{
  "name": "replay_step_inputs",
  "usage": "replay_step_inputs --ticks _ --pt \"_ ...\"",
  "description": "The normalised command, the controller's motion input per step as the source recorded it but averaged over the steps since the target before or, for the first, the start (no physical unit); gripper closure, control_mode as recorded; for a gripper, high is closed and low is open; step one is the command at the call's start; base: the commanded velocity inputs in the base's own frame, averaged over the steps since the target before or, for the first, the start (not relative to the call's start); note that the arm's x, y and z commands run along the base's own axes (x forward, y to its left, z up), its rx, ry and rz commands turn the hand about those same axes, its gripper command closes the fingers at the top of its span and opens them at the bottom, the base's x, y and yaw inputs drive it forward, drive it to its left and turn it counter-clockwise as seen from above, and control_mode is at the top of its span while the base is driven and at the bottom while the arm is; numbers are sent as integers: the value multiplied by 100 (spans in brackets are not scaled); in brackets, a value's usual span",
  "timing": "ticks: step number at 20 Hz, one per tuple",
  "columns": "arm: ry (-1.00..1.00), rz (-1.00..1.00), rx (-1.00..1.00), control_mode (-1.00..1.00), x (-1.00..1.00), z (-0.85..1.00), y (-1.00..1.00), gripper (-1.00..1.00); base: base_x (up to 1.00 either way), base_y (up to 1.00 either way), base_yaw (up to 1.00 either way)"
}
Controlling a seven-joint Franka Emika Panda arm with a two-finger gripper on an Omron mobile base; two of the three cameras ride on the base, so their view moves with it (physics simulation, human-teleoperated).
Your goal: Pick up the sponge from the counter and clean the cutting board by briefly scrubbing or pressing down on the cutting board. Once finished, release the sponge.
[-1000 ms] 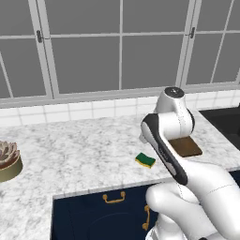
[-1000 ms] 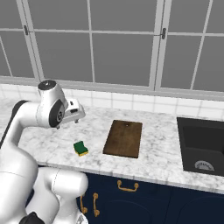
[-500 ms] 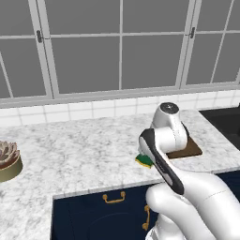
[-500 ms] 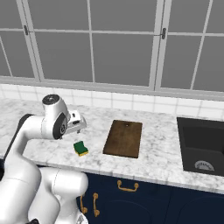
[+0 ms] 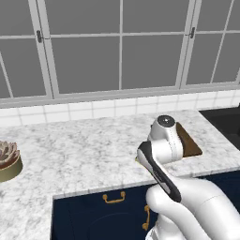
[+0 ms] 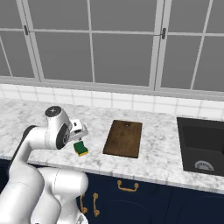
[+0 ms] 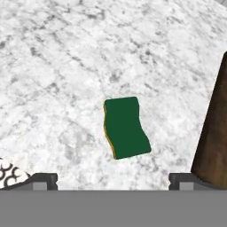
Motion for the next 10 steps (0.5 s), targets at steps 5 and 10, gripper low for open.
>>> replay_step_inputs --ticks 5,10 --pt "0 4 0 -100 32 -38 0 -100 0 0 0" --pt "0 4 0 -100 11 -42 0 -100 0 0 0"
